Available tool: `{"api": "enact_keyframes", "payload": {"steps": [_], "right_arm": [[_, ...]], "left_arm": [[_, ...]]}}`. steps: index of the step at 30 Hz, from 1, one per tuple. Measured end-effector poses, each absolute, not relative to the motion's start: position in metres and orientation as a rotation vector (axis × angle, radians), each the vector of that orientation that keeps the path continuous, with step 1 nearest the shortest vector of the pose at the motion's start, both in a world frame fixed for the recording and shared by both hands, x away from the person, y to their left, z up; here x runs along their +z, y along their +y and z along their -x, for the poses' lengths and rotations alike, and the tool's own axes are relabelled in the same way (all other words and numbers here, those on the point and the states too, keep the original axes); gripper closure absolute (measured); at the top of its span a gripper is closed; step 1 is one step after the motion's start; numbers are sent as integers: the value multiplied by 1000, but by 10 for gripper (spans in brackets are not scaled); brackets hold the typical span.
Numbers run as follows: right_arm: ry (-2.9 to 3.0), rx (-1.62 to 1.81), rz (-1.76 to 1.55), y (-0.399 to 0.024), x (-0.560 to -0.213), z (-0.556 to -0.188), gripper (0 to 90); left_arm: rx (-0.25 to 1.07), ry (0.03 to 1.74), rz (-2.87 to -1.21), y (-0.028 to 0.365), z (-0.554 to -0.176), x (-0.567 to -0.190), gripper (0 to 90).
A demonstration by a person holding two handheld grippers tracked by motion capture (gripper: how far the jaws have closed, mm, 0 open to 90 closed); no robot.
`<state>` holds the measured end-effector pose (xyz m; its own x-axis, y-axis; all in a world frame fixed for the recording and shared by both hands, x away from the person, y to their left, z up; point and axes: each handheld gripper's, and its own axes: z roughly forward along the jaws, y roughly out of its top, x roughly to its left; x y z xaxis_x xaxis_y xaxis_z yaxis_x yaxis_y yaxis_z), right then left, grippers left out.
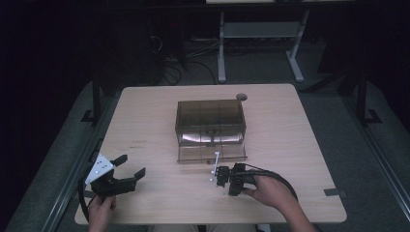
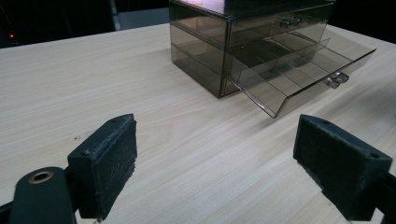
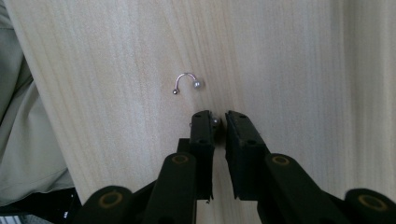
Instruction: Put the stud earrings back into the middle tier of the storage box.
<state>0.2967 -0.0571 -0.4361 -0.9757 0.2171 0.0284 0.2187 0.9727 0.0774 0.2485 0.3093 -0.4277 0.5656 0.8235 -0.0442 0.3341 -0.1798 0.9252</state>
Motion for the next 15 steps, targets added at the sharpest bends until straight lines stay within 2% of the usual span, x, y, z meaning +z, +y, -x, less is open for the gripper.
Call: {"api": "enact_keyframes", "payload": {"steps": [5, 15], "right_arm": [[-3088, -124, 337, -57, -436, -297, 845], [-3077, -135, 328, -58, -436, -298, 848]], "left_arm": [[587, 961, -1760, 310, -249, -427, 130], [589, 961, -1761, 310, -249, -427, 130]]}}
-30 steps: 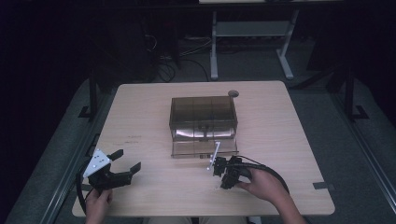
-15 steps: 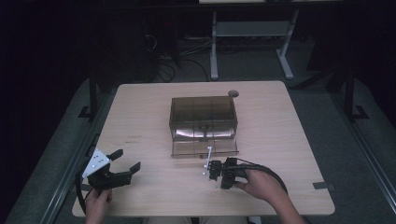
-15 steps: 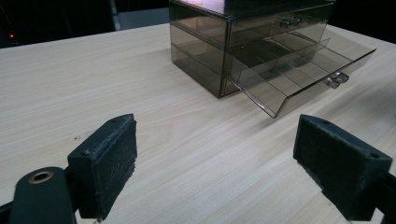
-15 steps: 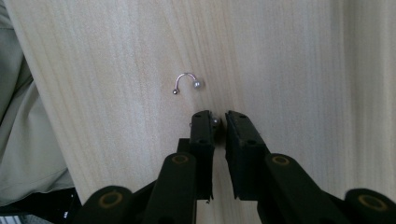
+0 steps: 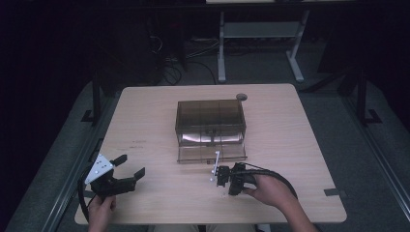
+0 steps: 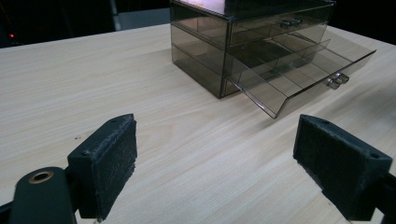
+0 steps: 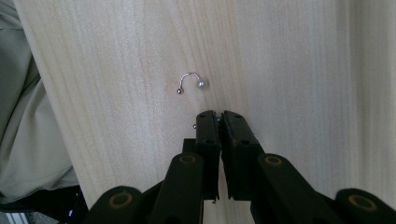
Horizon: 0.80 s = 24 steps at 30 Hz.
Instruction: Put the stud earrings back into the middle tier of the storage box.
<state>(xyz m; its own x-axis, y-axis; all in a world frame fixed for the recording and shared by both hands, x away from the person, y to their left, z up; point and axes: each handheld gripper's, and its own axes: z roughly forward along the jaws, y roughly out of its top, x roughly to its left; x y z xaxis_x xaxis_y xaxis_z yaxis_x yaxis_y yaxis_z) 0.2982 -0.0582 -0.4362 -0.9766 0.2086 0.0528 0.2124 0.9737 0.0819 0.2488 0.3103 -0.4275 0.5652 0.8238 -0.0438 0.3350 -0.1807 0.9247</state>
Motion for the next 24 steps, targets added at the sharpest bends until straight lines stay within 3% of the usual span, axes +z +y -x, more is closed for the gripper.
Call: {"api": "enact_keyframes", "payload": {"steps": [24], "right_arm": [[-3059, -297, 367, -71, -417, -304, 853]], "left_arm": [[588, 962, -1758, 310, -248, -427, 130]]}}
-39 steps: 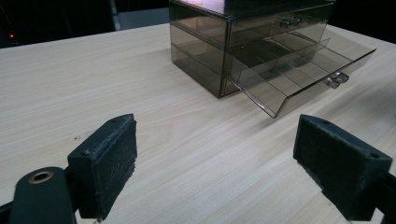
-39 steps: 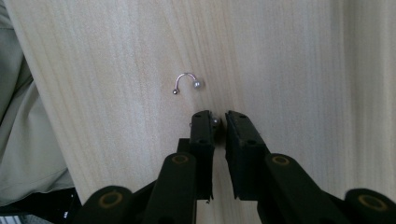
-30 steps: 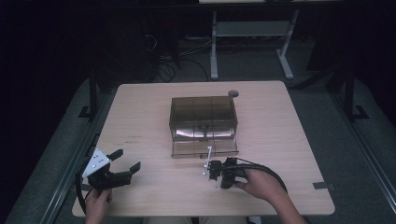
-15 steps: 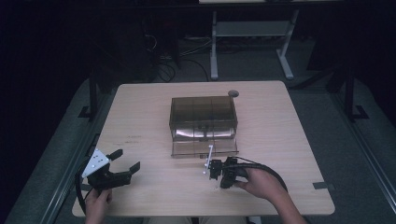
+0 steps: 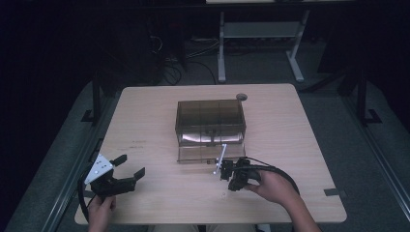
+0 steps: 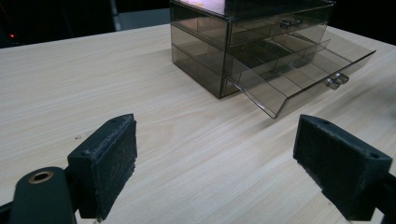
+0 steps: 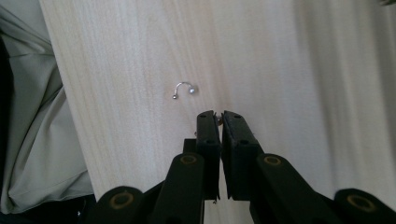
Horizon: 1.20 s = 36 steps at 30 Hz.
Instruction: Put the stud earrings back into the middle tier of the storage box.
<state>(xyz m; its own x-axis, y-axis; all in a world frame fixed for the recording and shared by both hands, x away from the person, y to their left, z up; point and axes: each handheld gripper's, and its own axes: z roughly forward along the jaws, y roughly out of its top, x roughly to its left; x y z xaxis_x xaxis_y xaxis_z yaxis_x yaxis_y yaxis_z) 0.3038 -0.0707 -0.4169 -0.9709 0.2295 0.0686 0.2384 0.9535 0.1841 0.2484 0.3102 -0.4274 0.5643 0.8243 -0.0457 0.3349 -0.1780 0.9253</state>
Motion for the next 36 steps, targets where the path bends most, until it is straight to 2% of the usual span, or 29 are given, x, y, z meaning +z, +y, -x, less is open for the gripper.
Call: {"api": "enact_keyframes", "payload": {"steps": [10, 19, 27, 36], "right_arm": [[-3060, -443, 446, -85, -385, -322, 853], [-3056, -482, 512, -95, -370, -347, 854], [-3045, -482, 617, -102, -365, -380, 855], [-3052, -408, 704, -100, -377, -404, 854]], "left_arm": [[586, 963, -1757, 311, -248, -427, 130], [582, 965, -1754, 311, -248, -427, 130], [579, 967, -1752, 311, -248, -427, 130], [577, 967, -1751, 311, -249, -427, 130]]}}
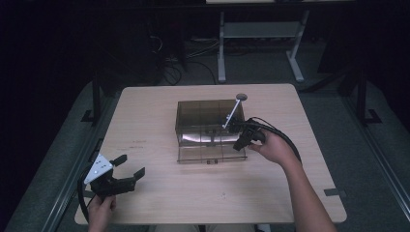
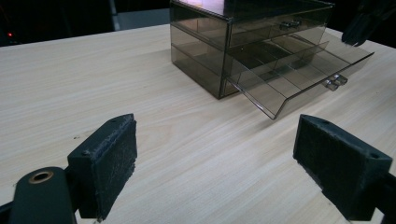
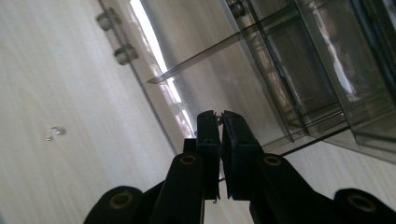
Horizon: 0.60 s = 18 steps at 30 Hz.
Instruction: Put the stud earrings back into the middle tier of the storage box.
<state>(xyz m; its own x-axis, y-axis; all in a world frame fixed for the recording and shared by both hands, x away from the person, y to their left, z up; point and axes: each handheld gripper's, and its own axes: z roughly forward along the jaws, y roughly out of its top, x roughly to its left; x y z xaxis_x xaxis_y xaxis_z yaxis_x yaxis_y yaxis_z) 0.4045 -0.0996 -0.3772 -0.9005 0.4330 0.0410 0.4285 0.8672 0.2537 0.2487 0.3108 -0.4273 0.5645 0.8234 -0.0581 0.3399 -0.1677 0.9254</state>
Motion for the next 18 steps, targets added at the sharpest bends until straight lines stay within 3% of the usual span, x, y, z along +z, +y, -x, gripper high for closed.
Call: {"api": "enact_keyframes", "payload": {"steps": [18], "right_arm": [[3012, 334, -730, -96, -398, -417, 852]], "left_arm": [[582, 962, -1752, 311, -248, -427, 130]]}}
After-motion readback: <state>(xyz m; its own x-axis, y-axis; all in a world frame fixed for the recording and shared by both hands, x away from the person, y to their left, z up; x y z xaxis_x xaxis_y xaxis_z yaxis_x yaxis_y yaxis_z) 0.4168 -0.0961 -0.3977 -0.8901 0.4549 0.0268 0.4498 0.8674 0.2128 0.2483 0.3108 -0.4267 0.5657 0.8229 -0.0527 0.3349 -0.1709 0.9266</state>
